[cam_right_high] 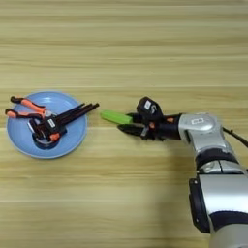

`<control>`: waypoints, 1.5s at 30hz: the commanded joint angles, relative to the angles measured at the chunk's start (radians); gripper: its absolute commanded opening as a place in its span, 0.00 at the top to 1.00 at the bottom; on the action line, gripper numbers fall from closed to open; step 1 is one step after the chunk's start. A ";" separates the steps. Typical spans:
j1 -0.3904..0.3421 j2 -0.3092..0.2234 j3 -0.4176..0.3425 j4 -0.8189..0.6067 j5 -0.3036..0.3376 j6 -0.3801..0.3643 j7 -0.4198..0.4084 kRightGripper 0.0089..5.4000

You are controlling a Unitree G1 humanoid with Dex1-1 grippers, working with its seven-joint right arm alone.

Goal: Move the objects on the table

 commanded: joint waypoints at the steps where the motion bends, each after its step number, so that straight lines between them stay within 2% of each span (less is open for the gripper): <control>1: -0.057 -0.051 -0.005 -0.050 0.009 -0.012 -0.035 0.72; 2: -0.057 -0.051 -0.005 -0.049 0.008 -0.012 -0.037 0.72; 4: -0.057 -0.051 -0.003 -0.047 0.006 -0.013 -0.043 0.64; 12: -0.059 -0.053 -0.002 -0.046 0.006 -0.016 -0.049 0.46; 22: -0.070 -0.053 -0.016 -0.056 0.021 -0.020 -0.051 0.29; 34: -0.087 -0.048 -0.065 -0.094 0.084 -0.023 -0.037 0.06; 38: -0.090 -0.040 -0.084 -0.111 0.114 -0.021 -0.028 0.01; 42: -0.081 -0.022 -0.098 -0.157 0.154 -0.016 0.013 0.01; 45: -0.070 -0.012 -0.091 -0.178 0.161 -0.012 0.025 0.01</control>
